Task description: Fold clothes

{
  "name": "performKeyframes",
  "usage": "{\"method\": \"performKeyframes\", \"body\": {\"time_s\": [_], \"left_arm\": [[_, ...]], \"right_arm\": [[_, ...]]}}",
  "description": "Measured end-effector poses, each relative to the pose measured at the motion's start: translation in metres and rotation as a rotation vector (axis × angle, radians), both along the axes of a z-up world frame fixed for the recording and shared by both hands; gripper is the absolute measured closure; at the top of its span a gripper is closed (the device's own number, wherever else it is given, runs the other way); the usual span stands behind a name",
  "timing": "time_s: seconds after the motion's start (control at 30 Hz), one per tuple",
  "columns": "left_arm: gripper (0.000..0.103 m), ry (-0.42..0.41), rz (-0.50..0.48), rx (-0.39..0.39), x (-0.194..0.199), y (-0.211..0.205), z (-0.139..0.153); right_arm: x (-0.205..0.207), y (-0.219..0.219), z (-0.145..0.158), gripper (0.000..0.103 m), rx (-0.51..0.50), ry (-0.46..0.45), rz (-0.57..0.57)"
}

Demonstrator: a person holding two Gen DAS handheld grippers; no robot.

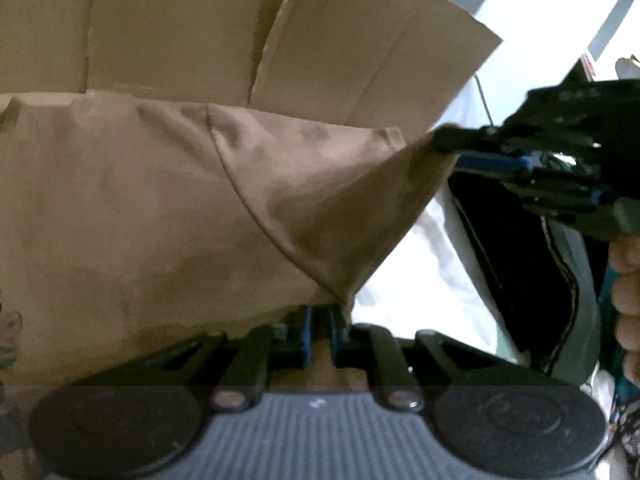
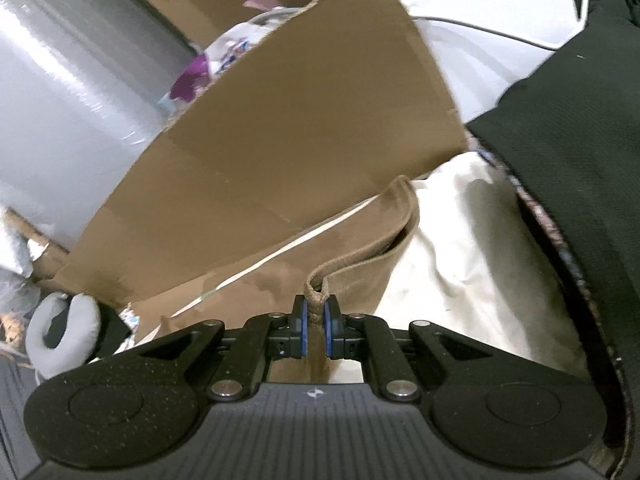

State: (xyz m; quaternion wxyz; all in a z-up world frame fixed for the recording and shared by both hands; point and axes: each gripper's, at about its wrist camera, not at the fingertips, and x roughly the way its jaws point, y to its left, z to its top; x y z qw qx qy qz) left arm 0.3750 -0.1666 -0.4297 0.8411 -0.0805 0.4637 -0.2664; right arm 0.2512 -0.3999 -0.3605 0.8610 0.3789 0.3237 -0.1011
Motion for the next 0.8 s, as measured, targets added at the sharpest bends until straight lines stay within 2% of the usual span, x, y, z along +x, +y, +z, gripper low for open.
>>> {"method": "performKeyframes", "body": {"time_s": [0.47,0.8], "left_arm": [[0.098,0.046,0.050,-0.070,0.002,0.004,-0.014],[0.103,0.089,0.108,-0.153,0.001,0.013,-0.024]], "right_arm": [[0.006,0.025,0.010,0.097,0.090,-0.065,0.155],[0.013,0.043,-0.002,0.097,0.196,-0.046,0.221]]}}
